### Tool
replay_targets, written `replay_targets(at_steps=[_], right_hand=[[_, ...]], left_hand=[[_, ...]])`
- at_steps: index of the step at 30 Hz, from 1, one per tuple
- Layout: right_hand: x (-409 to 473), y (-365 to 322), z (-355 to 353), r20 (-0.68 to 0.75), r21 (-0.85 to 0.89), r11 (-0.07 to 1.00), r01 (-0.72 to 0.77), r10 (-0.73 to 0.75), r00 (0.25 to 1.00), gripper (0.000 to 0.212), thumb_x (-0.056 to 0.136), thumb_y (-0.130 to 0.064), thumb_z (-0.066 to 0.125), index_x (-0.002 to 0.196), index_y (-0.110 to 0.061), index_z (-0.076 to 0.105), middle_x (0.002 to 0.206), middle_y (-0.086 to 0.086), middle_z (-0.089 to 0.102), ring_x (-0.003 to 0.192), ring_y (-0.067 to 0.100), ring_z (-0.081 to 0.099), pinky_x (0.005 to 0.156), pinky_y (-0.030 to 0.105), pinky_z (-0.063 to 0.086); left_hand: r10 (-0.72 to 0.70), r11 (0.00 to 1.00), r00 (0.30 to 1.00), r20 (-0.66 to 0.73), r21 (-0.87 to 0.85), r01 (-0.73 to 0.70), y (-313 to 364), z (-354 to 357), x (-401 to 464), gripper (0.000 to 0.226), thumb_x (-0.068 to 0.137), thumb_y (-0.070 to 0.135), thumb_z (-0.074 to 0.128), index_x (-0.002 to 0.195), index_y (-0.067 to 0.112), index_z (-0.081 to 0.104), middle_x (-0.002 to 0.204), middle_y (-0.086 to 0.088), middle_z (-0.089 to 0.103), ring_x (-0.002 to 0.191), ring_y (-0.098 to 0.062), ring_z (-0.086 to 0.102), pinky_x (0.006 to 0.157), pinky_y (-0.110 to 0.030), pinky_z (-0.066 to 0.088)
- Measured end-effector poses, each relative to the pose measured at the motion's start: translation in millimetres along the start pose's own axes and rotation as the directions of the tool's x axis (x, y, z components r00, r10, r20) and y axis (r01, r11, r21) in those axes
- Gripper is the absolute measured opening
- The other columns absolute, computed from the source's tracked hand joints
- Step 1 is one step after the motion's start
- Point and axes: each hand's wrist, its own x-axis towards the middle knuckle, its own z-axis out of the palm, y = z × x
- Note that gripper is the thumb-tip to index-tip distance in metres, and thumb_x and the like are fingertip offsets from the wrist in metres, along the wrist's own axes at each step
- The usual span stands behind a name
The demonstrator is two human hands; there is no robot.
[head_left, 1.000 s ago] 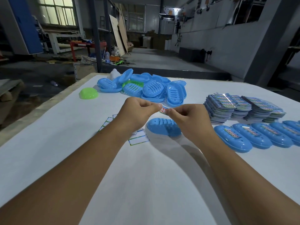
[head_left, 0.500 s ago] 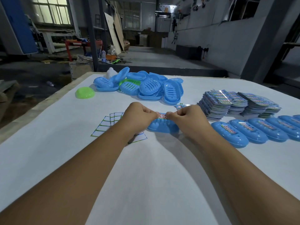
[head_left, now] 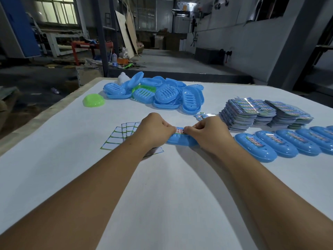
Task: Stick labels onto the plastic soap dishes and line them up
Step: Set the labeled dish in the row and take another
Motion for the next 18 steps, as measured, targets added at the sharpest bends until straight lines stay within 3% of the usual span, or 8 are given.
replay_targets(at_steps=[2, 4, 6, 8, 13, 15, 18], right_hand=[[-1, -1, 0, -0.009, -0.030, 1.000, 0.005, -0.005, 1.000, 0.032, 0.083, -0.040, 0.073, 0.064, -0.015, 0.075, 0.059, 0.006, 0.066, 0.055, 0.015, 0.052, 0.051, 0.027, 0.038], [-3, -2, 2, -0.029, -0.087, 0.996, 0.028, -0.030, 0.999, 0.033, 0.082, -0.039, 0.072, 0.066, -0.011, 0.075, 0.065, 0.011, 0.068, 0.062, 0.024, 0.058, 0.054, 0.031, 0.045], [-3, -4, 3, -0.056, -0.141, 0.989, 0.050, -0.059, 0.997, 0.035, 0.082, -0.041, 0.072, 0.066, -0.011, 0.074, 0.066, 0.011, 0.069, 0.066, 0.027, 0.063, 0.061, 0.036, 0.053], [-3, -7, 2, -0.074, -0.174, 0.984, 0.049, -0.063, 0.995, 0.036, 0.080, -0.046, 0.075, 0.061, -0.016, 0.072, 0.064, 0.003, 0.069, 0.064, 0.023, 0.065, 0.061, 0.035, 0.054], [-1, -15, -1, -0.080, -0.279, 0.960, 0.030, -0.054, 0.995, 0.040, 0.073, -0.057, 0.077, 0.061, -0.020, 0.068, 0.065, 0.000, 0.068, 0.069, 0.021, 0.064, 0.060, 0.031, 0.052], [0, -15, -2, -0.076, -0.301, 0.953, 0.020, -0.045, 0.996, 0.040, 0.074, -0.059, 0.076, 0.070, -0.020, 0.070, 0.071, 0.000, 0.069, 0.075, 0.023, 0.065, 0.064, 0.031, 0.053], [1, -13, -3, -0.056, -0.302, 0.953, 0.010, -0.028, 0.998, 0.057, 0.076, -0.061, 0.075, 0.099, -0.011, 0.067, 0.093, 0.003, 0.070, 0.091, 0.025, 0.065, 0.077, 0.035, 0.055]], left_hand=[[0.005, 1.000, 1.000, -0.019, 0.024, -0.004, 1, 1, -2, 0.020, 0.086, 0.033, 0.068, 0.075, 0.018, 0.075, 0.036, 0.012, 0.053, 0.035, -0.002, 0.050, 0.043, -0.019, 0.034], [0.025, 0.998, 0.998, -0.061, 0.065, -0.021, 2, 3, -4, 0.019, 0.083, 0.032, 0.069, 0.071, 0.019, 0.075, 0.055, 0.009, 0.065, 0.054, -0.006, 0.062, 0.044, -0.020, 0.040], [0.059, 0.988, 0.994, -0.095, 0.150, -0.044, 4, 6, -5, 0.019, 0.081, 0.033, 0.069, 0.072, 0.017, 0.075, 0.071, 0.003, 0.071, 0.073, -0.015, 0.068, 0.056, -0.022, 0.049], [0.112, 0.959, 0.987, -0.119, 0.272, -0.076, 7, 9, -4, 0.024, 0.082, 0.038, 0.069, 0.078, 0.015, 0.075, 0.079, -0.002, 0.073, 0.079, -0.021, 0.068, 0.065, -0.028, 0.052], [0.278, 0.828, 0.950, -0.141, 0.537, -0.162, 10, 13, 1, 0.030, 0.091, 0.046, 0.059, 0.097, 0.017, 0.066, 0.097, -0.005, 0.069, 0.094, -0.025, 0.061, 0.076, -0.034, 0.048], [0.304, 0.811, 0.941, -0.151, 0.558, -0.173, 8, 14, 2, 0.032, 0.091, 0.046, 0.058, 0.098, 0.016, 0.063, 0.098, -0.007, 0.068, 0.096, -0.026, 0.059, 0.075, -0.035, 0.045], [0.294, 0.825, 0.943, -0.155, 0.539, -0.169, 4, 13, 4, 0.034, 0.090, 0.051, 0.058, 0.099, 0.018, 0.055, 0.094, -0.004, 0.063, 0.093, -0.026, 0.056, 0.072, -0.035, 0.043]])
